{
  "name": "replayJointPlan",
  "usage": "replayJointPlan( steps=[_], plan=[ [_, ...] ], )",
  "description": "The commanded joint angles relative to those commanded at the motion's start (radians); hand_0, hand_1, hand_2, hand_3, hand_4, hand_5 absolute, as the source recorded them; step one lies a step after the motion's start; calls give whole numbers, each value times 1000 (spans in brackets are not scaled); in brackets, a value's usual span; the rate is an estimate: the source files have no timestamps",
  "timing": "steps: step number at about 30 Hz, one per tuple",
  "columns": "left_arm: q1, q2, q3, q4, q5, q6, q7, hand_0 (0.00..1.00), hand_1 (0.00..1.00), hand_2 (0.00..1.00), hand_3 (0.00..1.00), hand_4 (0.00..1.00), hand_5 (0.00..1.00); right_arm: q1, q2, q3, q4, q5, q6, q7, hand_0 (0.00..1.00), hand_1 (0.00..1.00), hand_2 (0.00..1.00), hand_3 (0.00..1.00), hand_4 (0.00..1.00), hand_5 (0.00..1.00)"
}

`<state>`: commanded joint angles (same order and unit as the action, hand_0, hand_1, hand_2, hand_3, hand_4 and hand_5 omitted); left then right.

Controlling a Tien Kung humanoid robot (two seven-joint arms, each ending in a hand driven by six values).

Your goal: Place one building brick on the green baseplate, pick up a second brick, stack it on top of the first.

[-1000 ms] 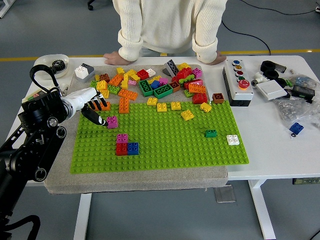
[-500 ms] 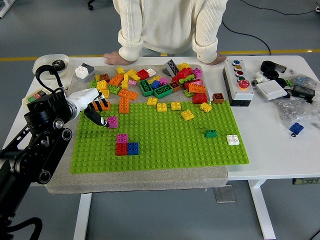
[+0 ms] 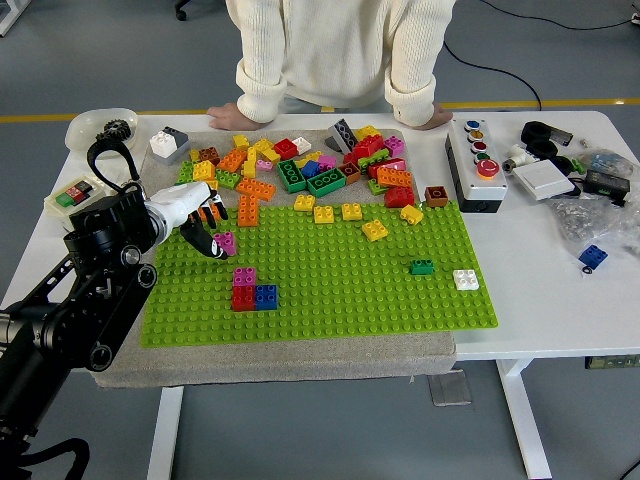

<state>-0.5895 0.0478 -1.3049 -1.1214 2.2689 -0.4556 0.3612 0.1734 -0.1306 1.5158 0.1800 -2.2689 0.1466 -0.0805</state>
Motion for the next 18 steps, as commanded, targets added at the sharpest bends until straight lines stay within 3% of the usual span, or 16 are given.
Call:
replayJointPlan(
  steps=[18],
  plan=[
    [-8, -16, 2, 43, 0, 31, -19, 571, 519, 532, 577, 955, 90, 3, -1, 1, 0, 0, -1, 0, 741, 640, 711, 590, 829, 416]
  ],
)
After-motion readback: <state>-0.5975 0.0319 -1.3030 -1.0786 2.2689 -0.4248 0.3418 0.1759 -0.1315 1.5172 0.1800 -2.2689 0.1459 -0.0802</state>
